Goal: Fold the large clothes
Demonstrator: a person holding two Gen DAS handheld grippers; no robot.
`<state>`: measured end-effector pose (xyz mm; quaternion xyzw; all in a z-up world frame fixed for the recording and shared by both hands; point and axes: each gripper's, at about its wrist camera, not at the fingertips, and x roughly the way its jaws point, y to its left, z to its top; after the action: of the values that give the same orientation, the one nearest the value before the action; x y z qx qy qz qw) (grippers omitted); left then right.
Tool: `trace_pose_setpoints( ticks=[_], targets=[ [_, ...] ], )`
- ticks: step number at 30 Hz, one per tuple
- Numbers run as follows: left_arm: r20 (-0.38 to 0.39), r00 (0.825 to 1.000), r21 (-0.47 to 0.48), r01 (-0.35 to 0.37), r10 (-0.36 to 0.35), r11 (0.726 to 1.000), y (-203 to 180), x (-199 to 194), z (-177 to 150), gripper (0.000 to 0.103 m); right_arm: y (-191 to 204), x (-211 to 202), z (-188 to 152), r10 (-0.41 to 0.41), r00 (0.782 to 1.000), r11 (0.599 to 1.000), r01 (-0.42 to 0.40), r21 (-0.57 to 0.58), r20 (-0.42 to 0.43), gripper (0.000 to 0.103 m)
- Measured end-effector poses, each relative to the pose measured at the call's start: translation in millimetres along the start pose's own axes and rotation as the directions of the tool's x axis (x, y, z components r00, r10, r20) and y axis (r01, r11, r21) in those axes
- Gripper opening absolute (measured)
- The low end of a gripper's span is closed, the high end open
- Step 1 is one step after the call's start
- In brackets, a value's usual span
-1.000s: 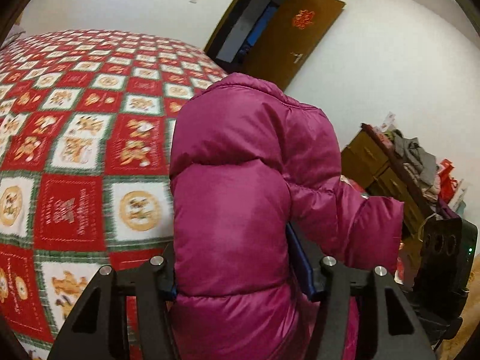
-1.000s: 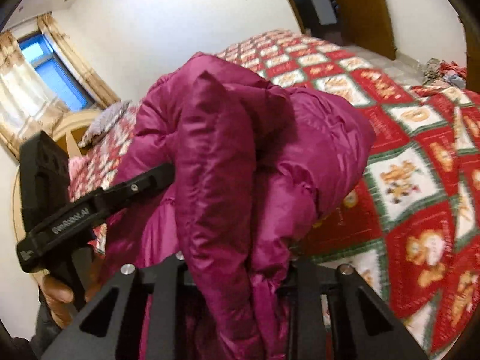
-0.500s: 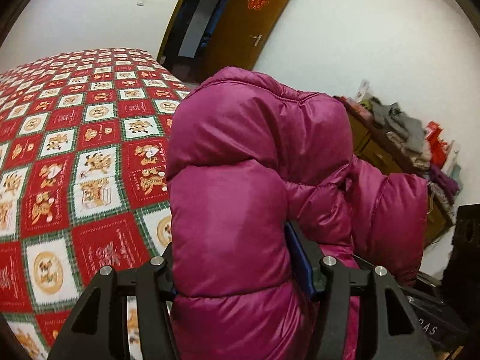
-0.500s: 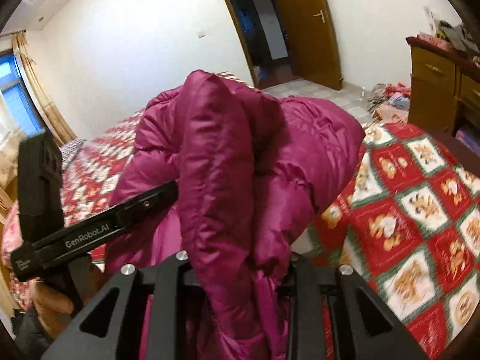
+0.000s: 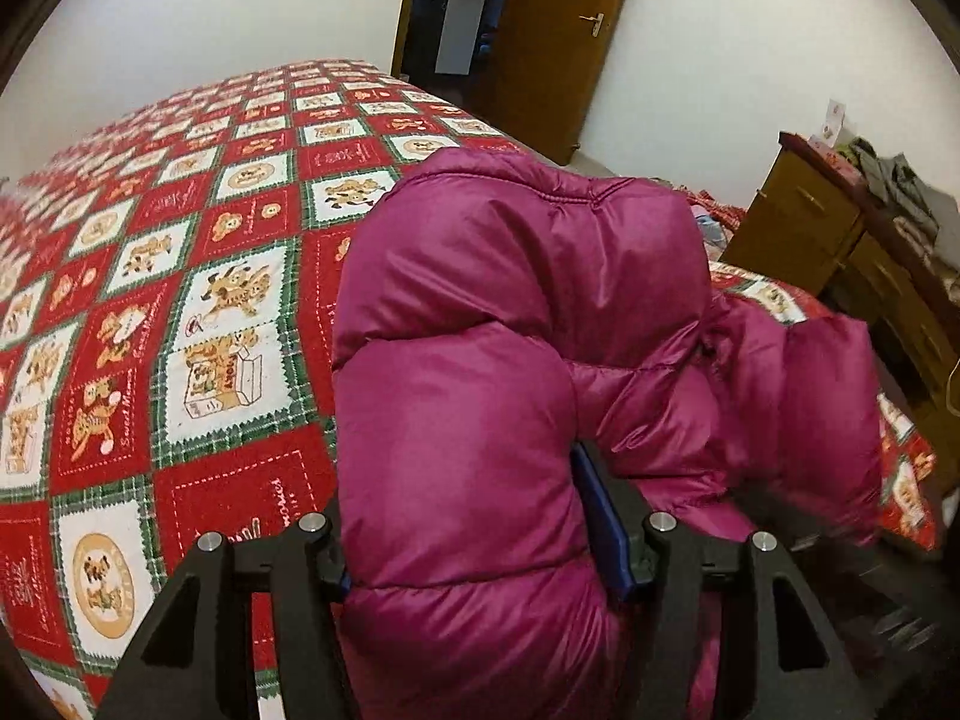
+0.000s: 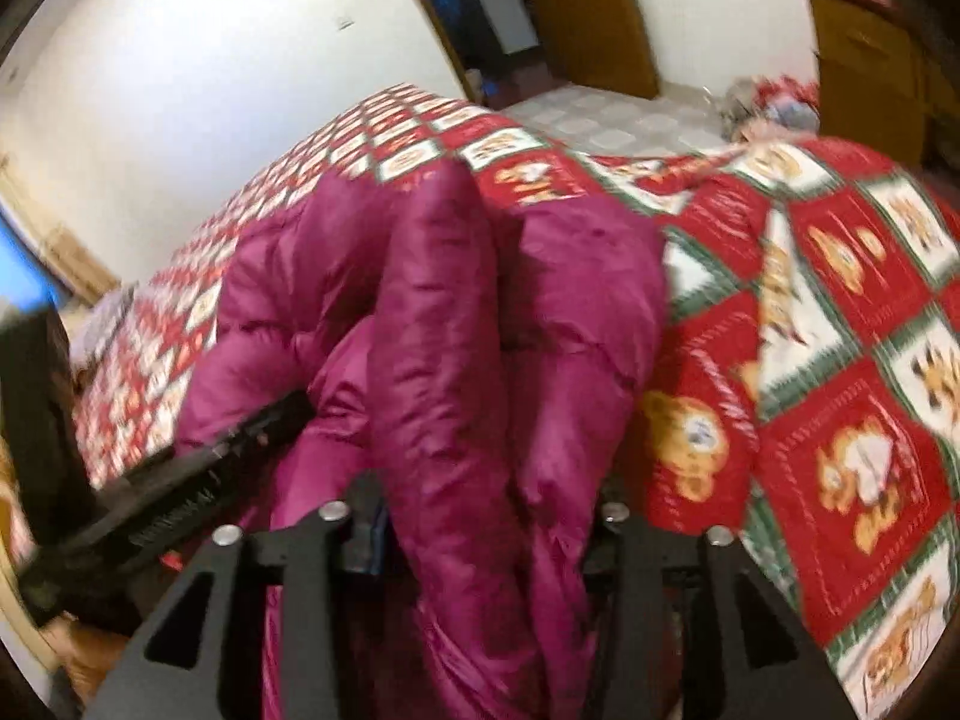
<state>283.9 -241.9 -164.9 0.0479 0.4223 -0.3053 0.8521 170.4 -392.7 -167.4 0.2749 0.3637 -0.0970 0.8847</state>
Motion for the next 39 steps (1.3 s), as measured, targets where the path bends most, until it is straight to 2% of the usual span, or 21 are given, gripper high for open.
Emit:
trace_pose_setpoints(
  ticks=[3,6,8,10,12,13,15,17,24,28,31,35,37,39],
  targets=[
    [0.01,1.0,0.009,-0.017,0.017,1.0,-1,3,-2,0.062,0,-33,4,-0.025,0.995,1.0,0.024,0.01,0.092,0.048],
    [0.011,0.999,0.01,-0.031,0.031,0.999,-1,6,-2,0.063,16,-56,14,-0.093,0.976,0.993,0.106,-0.056,0.196,0.048],
    [0.01,0.999,0.017,-0.036,0.036,0.999,-3,6,-3,0.063,29,-58,25,-0.107,0.965,0.986,0.135,-0.102,0.24,0.046],
    [0.01,0.999,0.02,-0.039,0.039,0.999,-3,6,-2,0.063,48,-43,34,-0.138,0.965,0.968,0.179,-0.177,0.223,0.042],
    [0.009,0.999,0.021,-0.039,0.039,0.999,-4,5,-3,0.063,55,-17,44,-0.17,0.968,0.954,0.209,-0.216,0.185,0.033],
    [0.01,0.999,0.023,-0.039,0.038,0.999,-4,5,-3,0.063,52,-1,48,-0.201,0.967,0.949,0.231,-0.213,0.154,0.028],
    [0.009,0.999,0.022,-0.038,0.037,0.999,-3,6,-3,0.063,43,26,50,-0.241,0.966,0.951,0.255,-0.175,0.094,0.028],
    [0.006,0.999,0.015,-0.035,0.035,0.999,-1,7,-2,0.064,31,34,44,-0.258,0.964,0.954,0.264,-0.139,0.063,0.028],
    [-0.003,0.999,0.015,-0.036,0.036,0.999,1,14,3,0.069,14,41,28,-0.266,0.962,0.963,0.269,-0.037,0.069,0.028],
    [-0.004,0.999,0.003,-0.038,0.038,0.999,6,19,5,0.071,15,50,23,-0.278,0.955,0.96,0.279,0.011,0.102,0.028],
    [-0.007,0.999,-0.01,-0.037,0.036,0.999,10,25,7,0.075,17,58,26,-0.3,0.95,0.954,0.297,0.042,0.092,0.027],
    [-0.032,0.999,-0.024,-0.036,0.035,0.999,16,21,10,0.079,32,63,20,-0.398,0.906,0.916,0.4,0.012,0.146,0.028],
    [-0.005,0.996,0.027,-0.094,0.094,0.995,11,5,9,0.079,35,61,17,-0.401,0.9,0.913,0.407,-0.001,0.168,0.028],
    [0.063,0.984,0.099,-0.172,0.167,0.98,3,-17,4,0.079,32,57,20,-0.383,0.912,0.922,0.387,-0.003,0.146,0.029]
  ],
)
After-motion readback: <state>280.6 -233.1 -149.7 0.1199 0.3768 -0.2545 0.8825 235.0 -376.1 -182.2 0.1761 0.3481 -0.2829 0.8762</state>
